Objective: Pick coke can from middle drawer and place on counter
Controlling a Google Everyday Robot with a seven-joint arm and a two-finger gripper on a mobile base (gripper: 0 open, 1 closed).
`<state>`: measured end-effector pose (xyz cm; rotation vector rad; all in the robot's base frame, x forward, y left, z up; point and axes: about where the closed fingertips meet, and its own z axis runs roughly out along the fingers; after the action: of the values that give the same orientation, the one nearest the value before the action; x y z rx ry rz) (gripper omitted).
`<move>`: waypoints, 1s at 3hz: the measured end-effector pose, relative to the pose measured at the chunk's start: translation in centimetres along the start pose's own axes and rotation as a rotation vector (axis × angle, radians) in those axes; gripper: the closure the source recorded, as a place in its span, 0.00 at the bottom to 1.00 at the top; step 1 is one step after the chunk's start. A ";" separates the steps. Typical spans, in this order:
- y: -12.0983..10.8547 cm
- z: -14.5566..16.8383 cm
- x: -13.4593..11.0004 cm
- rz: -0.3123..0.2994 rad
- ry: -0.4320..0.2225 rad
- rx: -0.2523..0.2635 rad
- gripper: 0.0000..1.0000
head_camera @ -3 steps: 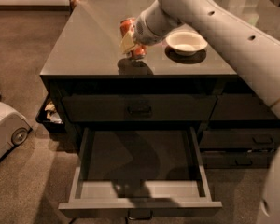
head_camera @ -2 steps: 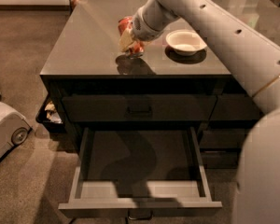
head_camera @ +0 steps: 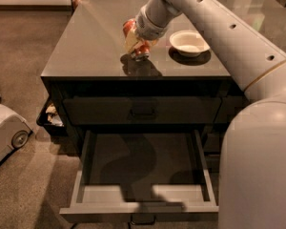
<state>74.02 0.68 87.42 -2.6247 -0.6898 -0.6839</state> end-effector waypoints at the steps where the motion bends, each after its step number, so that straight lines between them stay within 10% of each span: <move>1: 0.5 0.5 -0.3 0.020 -0.024 0.000 0.35; 3: 0.6 1.1 -0.5 0.034 -0.056 -0.006 0.00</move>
Offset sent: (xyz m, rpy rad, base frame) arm 0.0037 -0.0088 -0.0085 -0.0201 0.0571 -0.0309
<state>74.33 0.43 86.11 -2.6637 -0.6581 -0.6048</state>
